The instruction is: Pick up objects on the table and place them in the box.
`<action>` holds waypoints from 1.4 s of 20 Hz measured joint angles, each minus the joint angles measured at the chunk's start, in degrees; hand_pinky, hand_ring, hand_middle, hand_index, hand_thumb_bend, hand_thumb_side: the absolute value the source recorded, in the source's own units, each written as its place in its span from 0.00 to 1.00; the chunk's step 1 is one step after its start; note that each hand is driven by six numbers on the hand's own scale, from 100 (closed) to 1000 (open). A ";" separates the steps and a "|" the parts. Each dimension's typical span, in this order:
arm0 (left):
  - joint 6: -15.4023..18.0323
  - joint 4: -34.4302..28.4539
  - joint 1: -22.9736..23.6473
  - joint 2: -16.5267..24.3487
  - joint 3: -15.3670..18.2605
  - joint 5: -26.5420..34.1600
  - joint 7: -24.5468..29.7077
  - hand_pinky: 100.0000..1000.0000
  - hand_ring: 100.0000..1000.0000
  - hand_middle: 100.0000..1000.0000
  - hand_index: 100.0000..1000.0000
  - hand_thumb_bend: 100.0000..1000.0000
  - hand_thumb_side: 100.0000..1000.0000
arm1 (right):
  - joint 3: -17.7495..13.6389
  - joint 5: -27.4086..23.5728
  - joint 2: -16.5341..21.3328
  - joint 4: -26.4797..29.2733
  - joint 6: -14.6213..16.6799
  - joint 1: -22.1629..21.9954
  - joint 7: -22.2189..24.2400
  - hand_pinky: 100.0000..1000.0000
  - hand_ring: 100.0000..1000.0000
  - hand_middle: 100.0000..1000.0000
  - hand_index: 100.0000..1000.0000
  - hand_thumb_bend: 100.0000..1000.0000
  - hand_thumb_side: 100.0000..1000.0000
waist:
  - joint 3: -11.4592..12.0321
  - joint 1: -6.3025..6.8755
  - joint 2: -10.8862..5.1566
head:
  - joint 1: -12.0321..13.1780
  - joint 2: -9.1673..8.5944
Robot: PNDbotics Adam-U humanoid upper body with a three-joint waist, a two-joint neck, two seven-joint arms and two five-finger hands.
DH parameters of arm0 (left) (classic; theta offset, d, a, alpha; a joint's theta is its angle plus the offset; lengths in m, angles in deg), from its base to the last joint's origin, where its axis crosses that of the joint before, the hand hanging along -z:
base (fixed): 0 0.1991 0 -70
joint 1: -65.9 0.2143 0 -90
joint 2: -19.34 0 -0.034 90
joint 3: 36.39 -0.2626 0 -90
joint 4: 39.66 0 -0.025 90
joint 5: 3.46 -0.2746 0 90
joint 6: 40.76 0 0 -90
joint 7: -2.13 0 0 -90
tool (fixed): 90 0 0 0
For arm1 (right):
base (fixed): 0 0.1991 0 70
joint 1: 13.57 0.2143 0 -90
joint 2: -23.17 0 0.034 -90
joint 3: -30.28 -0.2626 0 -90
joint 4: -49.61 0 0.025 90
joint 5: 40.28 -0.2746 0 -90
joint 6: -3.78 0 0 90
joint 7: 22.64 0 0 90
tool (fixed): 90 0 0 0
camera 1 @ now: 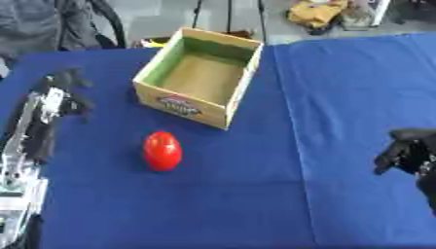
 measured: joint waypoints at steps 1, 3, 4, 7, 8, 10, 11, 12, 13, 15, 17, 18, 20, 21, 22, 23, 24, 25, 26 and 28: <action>0.37 0.00 0.08 1.06 -0.26 -0.94 0.88 0.32 0.45 0.62 0.82 0.25 0.56 | 0.00 0.00 0.00 0.00 0.00 0.00 0.00 0.43 0.49 0.45 0.68 0.00 0.71 | -0.04 0.05 -0.01 | 0.01 0.00; 1.00 0.06 0.10 3.30 -1.02 -2.77 2.63 0.34 0.46 0.64 0.83 0.34 0.56 | 0.00 0.00 0.00 0.00 0.00 0.00 0.01 0.43 0.49 0.45 0.68 0.00 0.71 | -0.19 0.08 -0.02 | 0.08 0.00; 1.28 0.23 0.06 4.53 -1.49 -3.67 3.52 0.35 0.46 0.64 0.83 0.39 0.57 | 0.00 0.00 0.01 0.00 0.00 0.00 0.01 0.43 0.49 0.45 0.68 0.00 0.71 | -0.21 0.09 -0.04 | 0.16 0.00; 2.45 1.27 -0.64 8.38 -3.08 -6.36 6.17 0.37 0.49 0.66 0.84 0.55 0.60 | 0.00 0.00 0.01 0.00 -0.01 0.00 0.04 0.43 0.49 0.45 0.68 0.00 0.71 | -0.32 0.10 -0.10 | 0.27 0.00; 3.00 1.74 -1.00 9.72 -3.62 -7.25 7.06 0.38 0.49 0.66 0.84 0.58 0.61 | 0.01 0.00 0.01 0.00 -0.01 0.00 0.05 0.43 0.49 0.45 0.68 0.00 0.71 | -0.36 0.10 -0.13 | 0.29 0.00; 4.23 2.74 -1.76 12.13 -4.55 -9.00 8.81 0.38 0.50 0.66 0.84 0.66 0.62 | 0.02 0.00 0.01 0.00 -0.03 0.00 0.07 0.43 0.49 0.45 0.68 0.00 0.71 | -0.41 0.10 -0.13 | 0.41 0.00; 4.84 3.25 -2.25 13.18 -4.99 -9.85 9.64 0.39 0.50 0.66 0.84 0.68 0.63 | 0.02 0.00 0.01 0.00 -0.04 0.00 0.08 0.43 0.49 0.45 0.68 0.00 0.71 | -0.47 0.10 -0.13 | 0.44 0.00; 5.45 3.83 -2.92 14.11 -5.43 -10.71 10.50 0.39 0.50 0.66 0.84 0.68 0.63 | 0.02 0.00 0.01 0.00 -0.05 0.00 0.09 0.43 0.49 0.45 0.68 0.00 0.71 | -0.51 0.11 -0.13 | 0.47 0.00; 5.98 4.43 -3.62 14.88 -5.83 -11.57 11.37 0.40 0.51 0.67 0.84 0.68 0.62 | 0.02 0.00 0.01 0.00 -0.07 0.00 0.11 0.43 0.49 0.45 0.68 0.00 0.71 | -0.54 0.12 -0.14 | 0.48 0.00; 6.83 5.65 -5.07 16.02 -6.56 -13.41 13.18 0.41 0.52 0.67 0.83 0.68 0.61 | 0.03 0.00 0.01 0.00 -0.12 0.00 0.17 0.43 0.49 0.45 0.68 0.00 0.72 | -0.60 0.15 -0.14 | 0.50 0.00; 7.35 6.85 -6.88 16.51 -7.33 -15.20 14.48 0.42 0.53 0.67 0.83 0.68 0.59 | 0.03 0.00 0.01 0.00 -0.14 0.00 0.20 0.43 0.49 0.45 0.68 0.00 0.72 | -0.67 0.16 -0.15 | 0.54 0.00; 7.52 7.48 -7.82 16.66 -7.84 -16.11 14.88 0.43 0.53 0.67 0.83 0.67 0.59 | 0.04 0.00 0.01 0.00 -0.15 0.00 0.21 0.43 0.49 0.45 0.68 0.00 0.72 | -0.76 0.18 -0.15 | 0.59 0.00; 7.75 8.90 -9.67 16.83 -9.11 -17.91 15.31 0.44 0.54 0.68 0.83 0.67 0.59 | 0.06 0.00 0.01 0.00 -0.16 0.00 0.23 0.43 0.49 0.45 0.68 0.00 0.72 | -0.95 0.20 -0.16 | 0.80 0.01; 7.84 9.62 -10.60 16.83 -9.80 -18.85 15.39 0.44 0.54 0.68 0.83 0.67 0.59 | 0.07 0.00 0.01 0.00 -0.18 0.00 0.24 0.43 0.49 0.45 0.68 0.00 0.72 | -0.97 0.20 -0.17 | 0.91 0.01; 8.00 10.29 -11.40 16.83 -10.51 -19.76 15.49 0.44 0.54 0.68 0.83 0.68 0.60 | 0.15 0.00 0.01 0.00 -0.20 0.00 0.27 0.43 0.49 0.45 0.68 0.00 0.72 | -1.04 0.21 -0.18 | 0.99 0.01; 8.21 11.03 -12.16 16.82 -11.27 -20.68 15.55 0.45 0.54 0.68 0.83 0.68 0.60 | 0.25 0.00 0.01 0.00 -0.24 0.00 0.31 0.43 0.49 0.45 0.68 0.00 0.72 | -1.17 0.22 -0.23 | 1.03 0.01; 8.50 11.80 -12.95 16.79 -12.09 -21.60 15.65 0.45 0.54 0.68 0.83 0.68 0.61 | 0.35 0.00 0.01 0.00 -0.27 0.00 0.34 0.43 0.49 0.45 0.68 0.00 0.72 | -1.34 0.23 -0.28 | 1.08 0.01; 8.87 12.55 -13.73 16.73 -12.91 -22.50 15.70 0.45 0.55 0.68 0.83 0.68 0.61 | 0.37 0.00 0.01 0.00 -0.29 0.00 0.37 0.43 0.49 0.45 0.68 0.00 0.72 | -1.40 0.25 -0.31 | 1.16 0.01; 9.26 13.23 -14.39 16.58 -13.65 -23.47 15.77 0.45 0.55 0.68 0.83 0.68 0.61 | 0.38 -0.01 0.01 0.00 -0.33 0.00 0.40 0.43 0.49 0.45 0.68 0.00 0.72 | -1.42 0.27 -0.31 | 1.23 0.02; 10.17 14.39 -15.27 16.05 -15.06 -25.39 15.92 0.45 0.55 0.68 0.83 0.68 0.62 | 0.38 -0.01 0.01 0.00 -0.38 0.01 0.45 0.43 0.49 0.45 0.68 0.00 0.72 | -1.70 0.27 -0.31 | 1.39 0.02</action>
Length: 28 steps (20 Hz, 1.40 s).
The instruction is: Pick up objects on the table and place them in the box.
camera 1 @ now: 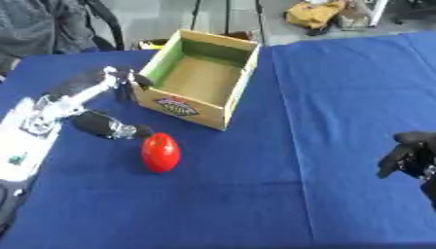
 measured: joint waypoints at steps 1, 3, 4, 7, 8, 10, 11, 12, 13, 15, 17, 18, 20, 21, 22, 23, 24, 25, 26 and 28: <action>0.45 0.48 -0.34 -0.30 -0.64 -0.95 0.09 0.46 0.55 0.68 0.83 0.68 0.62 | 0.00 0.00 0.00 0.00 -0.01 0.00 0.01 0.43 0.49 0.45 0.68 0.00 0.72 | -0.04 0.02 0.00 | 0.06 0.00; 1.32 1.34 -0.75 -0.73 -1.70 -2.89 0.24 0.46 0.55 0.67 0.82 0.70 0.64 | 0.01 -0.02 0.00 0.00 -0.02 0.01 0.02 0.43 0.49 0.45 0.68 0.00 0.72 | -0.05 0.07 -0.01 | 0.10 0.00; 1.72 1.67 -0.77 -0.89 -2.14 -3.82 0.26 0.46 0.55 0.67 0.82 0.70 0.64 | 0.01 -0.03 0.00 0.00 -0.03 0.01 0.03 0.43 0.49 0.45 0.68 0.00 0.72 | -0.06 0.10 -0.01 | 0.10 0.00; 2.84 2.33 -0.78 -1.35 -3.22 -6.66 0.35 0.46 0.55 0.67 0.82 0.73 0.68 | 0.02 -0.05 0.00 0.00 -0.03 0.01 0.07 0.43 0.49 0.45 0.68 0.00 0.72 | -0.06 0.09 -0.02 | 0.09 0.01; 3.18 2.45 -0.76 -1.46 -3.54 -7.60 0.40 0.46 0.55 0.67 0.82 0.73 0.69 | 0.02 -0.06 0.00 0.00 0.00 0.01 0.10 0.43 0.49 0.45 0.68 0.00 0.71 | -0.06 0.08 -0.02 | 0.06 0.01; 3.86 2.76 -0.74 -1.78 -4.13 -9.53 0.39 0.47 0.55 0.67 0.82 0.74 0.71 | 0.03 -0.08 0.00 0.00 0.07 0.03 0.17 0.43 0.49 0.45 0.68 0.00 0.71 | -0.06 0.04 -0.02 | 0.01 0.01; 4.16 2.83 -0.70 -1.80 -4.38 -10.44 0.36 0.47 0.55 0.67 0.82 0.74 0.71 | 0.03 -0.11 0.00 0.00 0.07 0.04 0.18 0.43 0.49 0.45 0.68 0.00 0.72 | -0.06 0.01 -0.02 | 0.00 0.01; 4.41 2.96 -0.65 -1.81 -4.63 -11.35 0.23 0.47 0.56 0.67 0.82 0.75 0.72 | 0.03 -0.16 0.00 0.00 0.08 0.04 0.21 0.43 0.49 0.45 0.68 0.00 0.72 | -0.05 -0.01 -0.02 | 0.00 0.01; 4.67 3.13 -0.59 -1.85 -4.83 -12.31 0.08 0.47 0.56 0.67 0.82 0.75 0.72 | 0.04 -0.18 0.00 0.00 0.07 0.04 0.27 0.43 0.49 0.45 0.68 0.00 0.72 | -0.05 -0.01 -0.02 | 0.00 0.01; 5.16 3.48 -0.54 -2.25 -5.22 -14.17 -0.33 0.47 0.56 0.67 0.82 0.75 0.73 | 0.04 -0.21 0.00 0.00 0.05 0.04 0.34 0.43 0.49 0.45 0.68 0.00 0.72 | -0.04 -0.01 -0.02 | -0.01 0.01; 5.64 3.88 -0.43 -2.44 -5.65 -16.10 -0.85 0.47 0.56 0.67 0.82 0.75 0.72 | 0.04 -0.22 0.00 0.00 0.05 0.05 0.36 0.43 0.49 0.45 0.68 0.00 0.72 | -0.05 -0.02 -0.02 | -0.01 0.01; 5.81 4.14 -0.38 -2.61 -5.81 -17.04 -1.21 0.47 0.56 0.67 0.82 0.75 0.72 | 0.05 -0.23 0.00 0.00 0.05 0.05 0.36 0.43 0.49 0.45 0.68 0.00 0.72 | -0.06 -0.02 -0.02 | -0.01 0.01; 6.02 4.70 -0.23 -2.82 -6.10 -18.89 -2.09 0.47 0.56 0.67 0.82 0.74 0.71 | 0.05 -0.23 0.00 0.00 0.05 0.05 0.36 0.43 0.49 0.45 0.68 0.00 0.72 | -0.11 -0.03 -0.02 | -0.01 0.01; 6.06 5.05 -0.17 -2.86 -6.24 -19.80 -2.60 0.48 0.56 0.67 0.82 0.74 0.70 | 0.06 -0.23 0.00 0.00 0.05 0.05 0.36 0.43 0.49 0.45 0.68 0.00 0.72 | -0.12 -0.03 -0.02 | -0.01 0.01; 6.07 5.41 -0.16 -3.03 -6.35 -20.69 -3.15 0.48 0.56 0.67 0.81 0.74 0.70 | 0.07 -0.23 0.00 0.00 0.05 0.05 0.36 0.43 0.49 0.45 0.68 0.00 0.72 | -0.12 -0.03 -0.02 | -0.01 0.00; 6.06 5.79 -0.16 -3.30 -6.37 -21.57 -3.74 0.48 0.56 0.67 0.81 0.74 0.69 | 0.13 -0.23 0.00 0.00 0.05 0.05 0.37 0.43 0.49 0.45 0.68 0.00 0.72 | -0.13 -0.03 -0.02 | -0.01 0.00; 6.04 6.19 -0.16 -3.44 -6.39 -22.46 -4.34 0.48 0.56 0.67 0.81 0.74 0.69 | 0.20 -0.23 0.00 0.00 0.04 0.05 0.37 0.43 0.49 0.45 0.68 0.00 0.72 | -0.15 -0.03 -0.02 | -0.01 0.00; 6.02 6.63 -0.16 -3.62 -6.43 -23.34 -4.94 0.48 0.56 0.67 0.81 0.73 0.68 | 0.29 -0.24 0.00 0.00 0.04 0.05 0.37 0.43 0.49 0.45 0.68 0.00 0.72 | -0.16 -0.04 -0.02 | 0.00 0.00; 6.04 7.06 -0.16 -3.81 -6.54 -24.20 -5.51 0.48 0.56 0.67 0.81 0.72 0.66 | 0.32 -0.24 0.00 0.00 0.04 0.06 0.38 0.43 0.49 0.45 0.68 0.00 0.72 | -0.18 -0.04 -0.02 | 0.01 0.00; 6.15 7.97 -0.16 -4.04 -6.71 -25.76 -6.56 0.46 0.55 0.66 0.81 0.68 0.63 | 0.32 -0.24 0.00 0.00 0.04 0.06 0.38 0.43 0.49 0.45 0.68 0.00 0.72 | -0.27 -0.05 -0.02 | 0.02 0.00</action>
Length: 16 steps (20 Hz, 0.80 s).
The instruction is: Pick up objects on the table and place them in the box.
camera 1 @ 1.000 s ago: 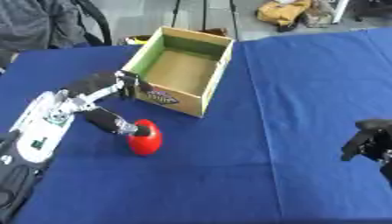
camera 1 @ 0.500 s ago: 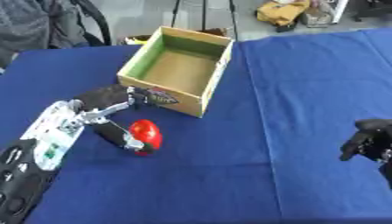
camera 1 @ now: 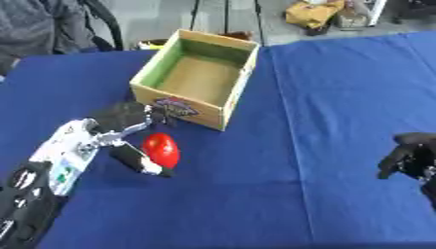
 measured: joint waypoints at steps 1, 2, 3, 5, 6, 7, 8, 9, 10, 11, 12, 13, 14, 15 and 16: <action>0.07 0.47 0.00 -0.25 -0.01 -0.65 -0.48 0.45 0.54 0.66 0.81 0.65 0.61 | 0.00 0.00 0.00 0.00 0.00 0.00 0.00 0.43 0.49 0.45 0.68 0.00 0.73 | 0.00 0.00 0.01 | 0.01 0.00; 0.14 0.92 0.00 -0.36 -0.04 -1.17 -0.90 0.43 0.53 0.65 0.80 0.62 0.57 | 0.01 0.00 0.00 0.00 -0.01 0.00 0.01 0.43 0.49 0.45 0.68 0.00 0.73 | -0.01 0.00 0.02 | 0.02 0.00; 0.18 1.34 0.00 -0.50 -0.05 -1.55 -1.30 0.41 0.52 0.64 0.80 0.59 0.55 | 0.01 0.00 0.00 0.00 -0.03 0.00 0.03 0.43 0.49 0.45 0.68 0.00 0.73 | -0.01 0.00 0.02 | 0.03 0.00; 0.27 2.03 -0.01 -0.82 -0.24 -2.03 -1.95 0.37 0.50 0.63 0.79 0.53 0.50 | 0.01 0.00 0.00 0.00 -0.07 0.00 0.07 0.43 0.49 0.45 0.68 0.00 0.73 | -0.06 0.00 0.03 | 0.06 0.00; 0.31 2.29 -0.01 -0.88 -0.33 -2.07 -2.28 0.34 0.49 0.61 0.78 0.49 0.48 | 0.02 0.00 0.00 0.00 -0.07 0.00 0.07 0.43 0.49 0.45 0.68 0.00 0.73 | -0.08 0.00 0.03 | 0.06 0.00; 0.33 2.51 -0.03 -1.03 -0.33 -2.06 -2.60 0.34 0.49 0.61 0.78 0.49 0.47 | 0.02 0.00 0.00 0.00 -0.07 0.01 0.07 0.43 0.49 0.45 0.68 0.00 0.73 | -0.08 0.00 0.03 | 0.07 0.00; 0.32 2.60 -0.06 -1.20 -0.33 -2.00 -2.91 0.31 0.47 0.60 0.77 0.45 0.45 | 0.02 0.00 0.00 0.00 -0.07 0.01 0.07 0.43 0.49 0.45 0.68 0.00 0.73 | -0.08 0.00 0.03 | 0.08 0.00; 0.31 2.74 -0.10 -1.29 -0.34 -1.92 -3.18 0.31 0.47 0.60 0.77 0.44 0.44 | 0.02 0.00 0.00 0.00 -0.07 0.01 0.07 0.43 0.49 0.45 0.68 0.00 0.73 | -0.10 0.00 0.03 | 0.08 0.00; 0.30 2.90 -0.15 -1.30 -0.34 -1.78 -3.43 0.30 0.46 0.59 0.76 0.41 0.41 | 0.02 0.00 0.00 0.00 -0.07 0.01 0.07 0.43 0.49 0.45 0.68 0.00 0.73 | -0.11 0.00 0.03 | 0.09 0.00; 0.30 2.95 -0.16 -1.30 -0.35 -1.64 -3.58 0.30 0.46 0.59 0.76 0.40 0.41 | 0.02 0.00 0.00 0.00 -0.07 0.01 0.07 0.43 0.49 0.45 0.68 0.00 0.73 | -0.11 0.00 0.03 | 0.10 0.00; 0.27 3.01 -0.17 -1.30 -0.35 -1.43 -3.67 0.28 0.45 0.58 0.75 0.37 0.38 | 0.02 0.00 0.00 0.00 -0.07 0.01 0.07 0.43 0.49 0.45 0.68 0.00 0.73 | -0.11 0.00 0.04 | 0.10 0.00; 0.24 3.10 -0.18 -1.30 -0.35 -1.22 -3.71 0.28 0.44 0.58 0.75 0.36 0.38 | 0.02 0.00 0.00 0.00 -0.07 0.01 0.07 0.43 0.49 0.45 0.68 0.00 0.73 | -0.12 0.00 0.04 | 0.10 0.00; 0.23 3.21 -0.22 -1.30 -0.35 -1.01 -3.73 0.27 0.44 0.58 0.75 0.35 0.37 | 0.02 0.00 0.00 0.00 -0.07 0.01 0.07 0.43 0.49 0.45 0.68 0.00 0.73 | -0.12 0.00 0.04 | 0.10 0.00; 0.22 3.25 -0.25 -1.30 -0.35 -0.85 -3.72 0.27 0.44 0.58 0.75 0.35 0.37 | 0.02 0.00 0.00 0.00 -0.07 0.01 0.07 0.43 0.49 0.45 0.68 0.00 0.73 | -0.13 0.00 0.04 | 0.10 0.00; 0.20 3.26 -0.25 -1.30 -0.35 -0.70 -3.71 0.27 0.44 0.58 0.75 0.35 0.37 | 0.02 0.00 0.00 0.00 -0.07 0.01 0.07 0.43 0.49 0.45 0.68 0.00 0.73 | -0.13 0.00 0.04 | 0.10 0.00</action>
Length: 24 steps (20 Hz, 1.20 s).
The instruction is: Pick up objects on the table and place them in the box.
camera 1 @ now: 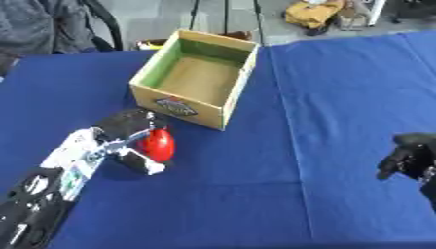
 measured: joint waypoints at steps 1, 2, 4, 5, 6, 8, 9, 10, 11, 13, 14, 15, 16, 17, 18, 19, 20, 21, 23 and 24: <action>-0.02 0.00 0.00 0.00 0.00 0.10 0.02 0.27 0.44 0.58 0.75 0.35 0.37 | 0.00 0.00 0.00 0.00 0.00 0.00 0.00 0.43 0.49 0.45 0.68 0.00 0.73 | 0.00 0.00 0.00 | 0.00 0.00; -0.03 0.00 0.00 0.00 0.00 0.20 0.03 0.27 0.44 0.58 0.75 0.35 0.37 | 0.00 0.00 0.00 0.00 0.00 0.00 0.00 0.43 0.49 0.45 0.68 0.00 0.73 | 0.00 0.00 0.00 | 0.00 0.00; -0.05 0.00 0.00 0.00 0.00 0.27 0.07 0.00 0.27 0.48 0.68 0.00 0.09 | 0.00 0.00 0.00 0.00 0.00 0.00 0.00 0.43 0.49 0.45 0.68 0.00 0.73 | 0.00 0.00 0.00 | 0.00 0.00; -0.14 0.01 0.00 0.00 0.00 0.39 0.16 0.00 0.26 0.47 0.68 0.00 0.09 | 0.00 0.00 0.00 0.00 0.00 0.00 0.00 0.43 0.49 0.45 0.68 0.00 0.73 | 0.00 0.00 0.00 | 0.00 0.00; -0.32 0.01 0.01 0.00 0.00 0.71 0.35 0.00 0.25 0.47 0.68 0.00 0.10 | 0.00 0.00 0.00 0.00 0.00 0.00 0.00 0.43 0.49 0.45 0.68 0.00 0.73 | 0.00 0.00 0.00 | -0.01 0.00; -0.82 0.00 0.09 0.01 0.03 1.78 0.85 0.00 0.24 0.47 0.68 0.00 0.10 | 0.00 0.00 0.00 0.00 0.00 0.00 0.00 0.43 0.49 0.45 0.68 0.00 0.73 | 0.00 0.00 0.00 | -0.02 0.00; -1.10 -0.04 0.19 0.03 0.06 2.42 1.12 0.00 0.22 0.46 0.67 0.00 0.11 | 0.00 0.00 0.00 0.00 0.00 0.00 0.00 0.43 0.49 0.45 0.68 0.00 0.73 | 0.01 0.00 0.00 | -0.03 0.00; -1.37 -0.13 0.29 0.07 0.11 3.11 1.40 0.00 0.22 0.46 0.67 0.00 0.12 | 0.00 0.00 0.00 0.00 -0.01 0.00 -0.01 0.43 0.49 0.45 0.68 0.00 0.73 | 0.02 0.01 0.00 | -0.05 0.00; -1.63 -0.38 0.43 0.10 0.23 3.79 1.66 0.00 0.21 0.46 0.67 0.00 0.12 | 0.00 0.00 0.00 0.00 -0.01 -0.01 -0.01 0.43 0.49 0.45 0.68 0.00 0.73 | 0.03 0.02 -0.01 | -0.06 0.00; -2.11 -0.99 0.79 0.38 0.49 5.12 2.15 0.00 0.21 0.46 0.67 0.00 0.12 | 0.00 0.00 0.00 0.00 -0.01 -0.01 -0.01 0.43 0.49 0.45 0.68 0.00 0.73 | 0.03 0.03 -0.03 | -0.08 0.00; -2.31 -1.32 0.83 0.65 0.60 5.71 2.41 0.00 0.21 0.46 0.67 0.00 0.12 | 0.00 0.00 0.00 0.00 -0.01 -0.01 -0.01 0.43 0.49 0.45 0.68 0.00 0.73 | 0.04 0.03 -0.03 | -0.08 0.00; -2.48 -1.61 0.84 0.83 0.73 6.14 2.63 0.00 0.21 0.46 0.67 0.00 0.12 | -0.01 0.00 0.00 0.00 -0.01 -0.01 -0.01 0.43 0.49 0.45 0.68 0.00 0.73 | 0.04 0.03 -0.04 | -0.08 0.00; -2.60 -1.91 0.89 1.08 0.75 6.55 2.82 0.00 0.21 0.46 0.67 0.00 0.13 | -0.01 0.00 0.00 0.00 -0.01 -0.02 -0.01 0.43 0.49 0.45 0.68 0.00 0.73 | 0.04 0.08 -0.05 | -0.08 0.00; -2.62 -2.30 1.11 1.46 0.76 6.95 2.95 0.00 0.21 0.46 0.67 0.00 0.12 | -0.01 0.00 0.00 0.00 -0.02 -0.04 -0.02 0.43 0.49 0.45 0.68 0.00 0.73 | 0.06 0.17 -0.09 | -0.09 0.00; -2.59 -2.71 1.37 2.16 0.77 7.36 2.99 0.00 0.21 0.46 0.67 0.00 0.12 | -0.02 0.00 0.00 0.00 -0.02 -0.06 -0.03 0.43 0.49 0.45 0.68 0.00 0.73 | 0.07 0.31 -0.16 | -0.11 0.00; -2.58 -3.25 1.53 3.07 0.81 7.83 2.98 0.00 0.21 0.46 0.67 0.00 0.11 | -0.02 0.00 0.00 0.00 -0.03 -0.06 -0.04 0.43 0.49 0.45 0.68 0.00 0.73 | 0.08 0.38 -0.23 | -0.11 0.00; -2.53 -3.88 1.65 4.14 0.89 8.42 2.94 0.00 0.21 0.46 0.67 0.00 0.12 | -0.02 0.00 0.01 0.00 -0.04 -0.08 -0.05 0.43 0.49 0.45 0.68 0.00 0.73 | 0.08 0.40 -0.33 | -0.11 0.00; -2.46 -4.45 1.71 5.34 1.03 9.09 2.85 0.00 0.21 0.46 0.67 0.00 0.12 | -0.02 0.00 0.01 0.00 -0.05 -0.08 -0.07 0.43 0.49 0.45 0.68 0.00 0.73 | 0.08 0.38 -0.40 | -0.11 0.00; -2.23 -5.50 1.68 7.82 1.15 10.62 2.56 0.00 0.21 0.46 0.67 0.00 0.11 | -0.02 0.00 0.02 0.00 -0.08 -0.08 -0.10 0.43 0.49 0.45 0.68 0.00 0.73 | 0.07 0.39 -0.42 | -0.11 0.00; -2.14 -5.88 1.48 8.97 1.24 11.40 2.35 0.00 0.21 0.46 0.67 0.00 0.11 | -0.02 0.00 0.02 0.00 -0.09 -0.08 -0.10 0.43 0.49 0.45 0.68 0.00 0.73 | 0.05 0.40 -0.42 | -0.11 0.00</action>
